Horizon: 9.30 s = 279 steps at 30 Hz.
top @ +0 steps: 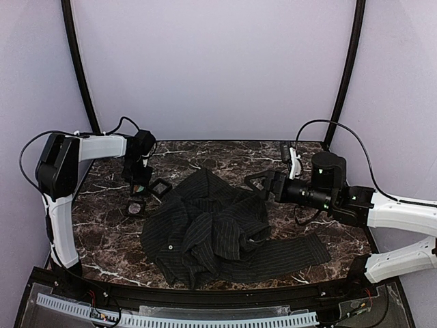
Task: Remove the brooch from the garment
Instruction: Place the brooch in the brooch box, then pick up the crumped clothing from the center of the board, then place the crumpled clothing at the center of the board, then pick up the brooch from the crumpled clothing, then pass from the right arm to the left
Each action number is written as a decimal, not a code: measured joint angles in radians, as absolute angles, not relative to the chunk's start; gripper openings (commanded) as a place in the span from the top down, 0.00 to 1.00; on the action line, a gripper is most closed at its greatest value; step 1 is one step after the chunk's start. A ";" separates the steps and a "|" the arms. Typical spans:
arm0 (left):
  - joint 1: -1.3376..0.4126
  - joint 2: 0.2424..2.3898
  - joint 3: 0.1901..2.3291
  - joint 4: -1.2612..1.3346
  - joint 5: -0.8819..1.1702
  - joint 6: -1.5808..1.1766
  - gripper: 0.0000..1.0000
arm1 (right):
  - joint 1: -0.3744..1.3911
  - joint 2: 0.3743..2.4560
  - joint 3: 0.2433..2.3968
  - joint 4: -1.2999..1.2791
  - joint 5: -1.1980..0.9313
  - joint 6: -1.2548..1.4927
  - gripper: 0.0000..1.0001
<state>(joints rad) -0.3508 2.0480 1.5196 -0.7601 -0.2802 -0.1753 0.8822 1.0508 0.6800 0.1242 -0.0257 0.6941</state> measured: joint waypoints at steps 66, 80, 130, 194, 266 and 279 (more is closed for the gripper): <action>-0.963 1.238 1.035 -0.229 0.075 -0.409 0.98 | 0.685 1.239 1.031 -0.124 0.046 0.569 1.00; -0.964 1.129 0.505 -0.092 0.193 -0.639 0.70 | 0.687 1.186 0.599 -0.065 -0.086 0.677 1.00; -0.965 1.196 0.659 -0.111 0.195 -0.678 0.16 | 1.223 1.634 0.954 -0.151 0.118 0.644 0.99; -0.938 1.571 1.062 -0.207 0.577 -0.277 0.99 | 0.811 1.338 0.831 -0.093 -0.611 0.655 1.00; -0.998 1.596 0.958 0.102 0.346 -0.610 0.40 | 0.823 1.214 0.655 0.187 -0.418 0.854 1.00; -0.997 1.511 0.925 0.112 0.390 -0.542 0.36 | 0.823 1.181 0.653 0.274 -0.506 0.817 1.00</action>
<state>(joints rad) -0.9970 1.5112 0.9253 0.1116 0.3901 -0.5419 0.8230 1.1812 0.6529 0.2745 -0.5064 0.8169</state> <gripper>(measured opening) 0.756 0.037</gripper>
